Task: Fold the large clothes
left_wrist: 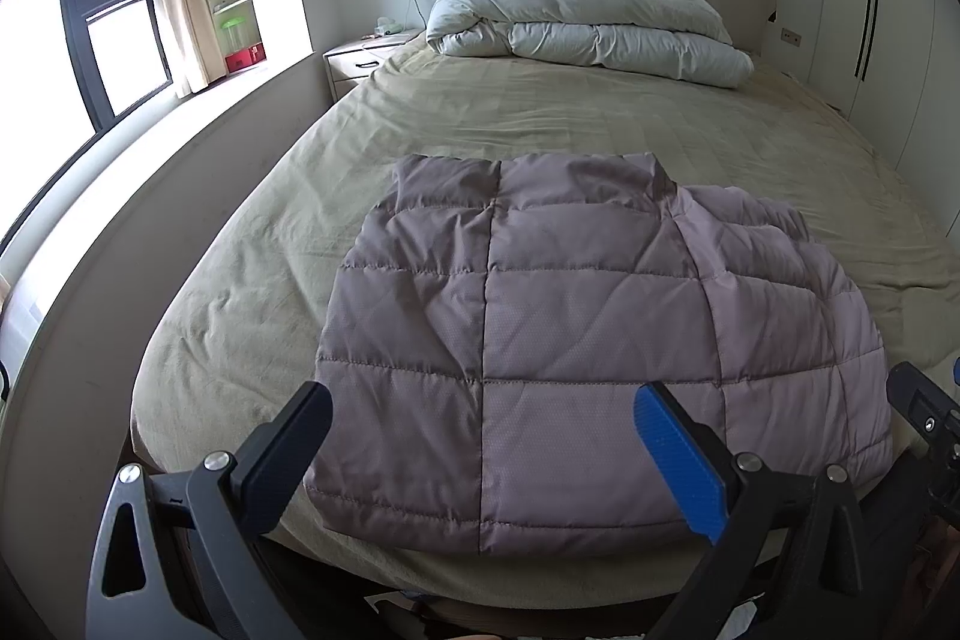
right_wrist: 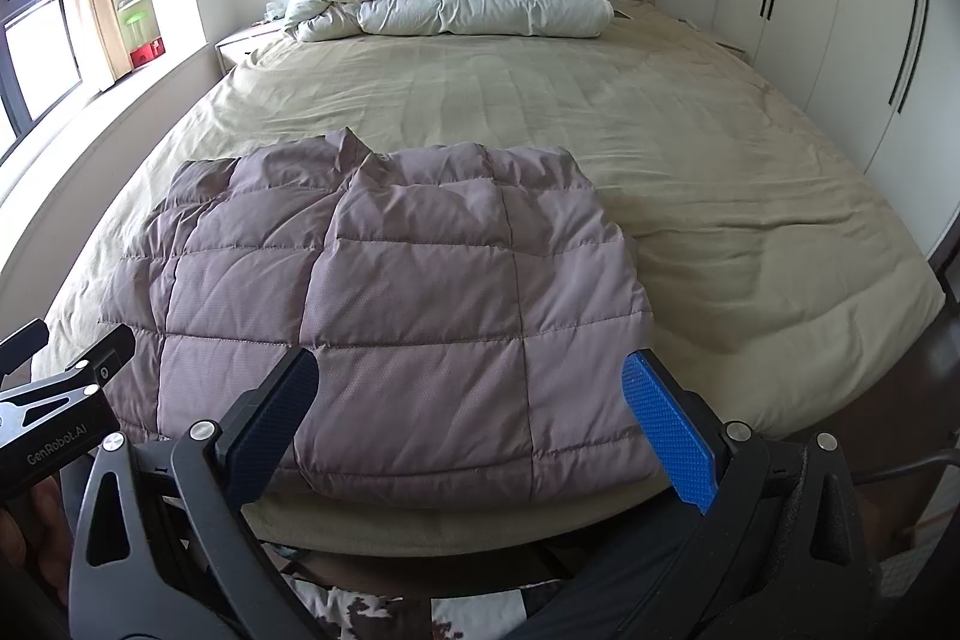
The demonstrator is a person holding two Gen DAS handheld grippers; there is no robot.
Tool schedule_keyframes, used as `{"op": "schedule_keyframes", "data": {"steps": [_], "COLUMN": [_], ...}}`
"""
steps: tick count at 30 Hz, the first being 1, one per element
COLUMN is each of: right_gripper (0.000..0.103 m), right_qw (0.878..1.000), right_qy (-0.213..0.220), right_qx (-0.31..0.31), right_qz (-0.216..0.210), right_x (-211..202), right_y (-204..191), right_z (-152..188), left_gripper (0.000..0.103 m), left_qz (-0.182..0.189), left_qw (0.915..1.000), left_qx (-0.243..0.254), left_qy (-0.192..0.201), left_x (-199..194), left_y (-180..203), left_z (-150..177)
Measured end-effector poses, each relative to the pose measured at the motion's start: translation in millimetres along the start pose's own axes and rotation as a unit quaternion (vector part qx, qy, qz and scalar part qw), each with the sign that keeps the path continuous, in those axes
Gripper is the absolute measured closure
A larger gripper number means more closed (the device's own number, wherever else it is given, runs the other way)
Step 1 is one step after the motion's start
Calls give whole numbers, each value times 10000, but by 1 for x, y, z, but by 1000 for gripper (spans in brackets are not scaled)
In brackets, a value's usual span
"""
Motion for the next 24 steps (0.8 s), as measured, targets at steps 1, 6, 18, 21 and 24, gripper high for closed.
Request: {"op": "schedule_keyframes", "data": {"steps": [1, 6, 18, 21, 24], "right_gripper": [0, 0, 0, 0, 0], "right_qw": [10000, 10000, 10000, 10000, 10000], "right_qy": [0, -8, -8, -8, -8], "right_qx": [-1, 2, 4, 4, 3], "right_qz": [7, 4, 4, 10, 6], "right_x": [0, 0, 1, 0, 1], "right_y": [0, 0, 0, 0, 1], "right_z": [0, 0, 1, 2, 2], "left_gripper": [0, 0, 0, 0, 0], "left_qz": [-3, 17, 51, 100, 166], "left_qw": [10000, 10000, 10000, 9999, 9998], "left_qx": [2, -5, -4, -19, -25], "left_qy": [1, -10, -31, -61, -99], "left_x": [0, 0, 2, 2, 4], "left_y": [0, 0, 1, 3, 2], "left_z": [0, 0, 3, 5, 5]}}
Point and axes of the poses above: each gripper's, at about its wrist camera, not at the fingertips, and x roughly the way its jaws point, y to its right, z to its underside, the point moved 7 cm from there along x, roughly the way its jaws point, and after that the axes turned 7 degrees about z, right-handed, at the moved point
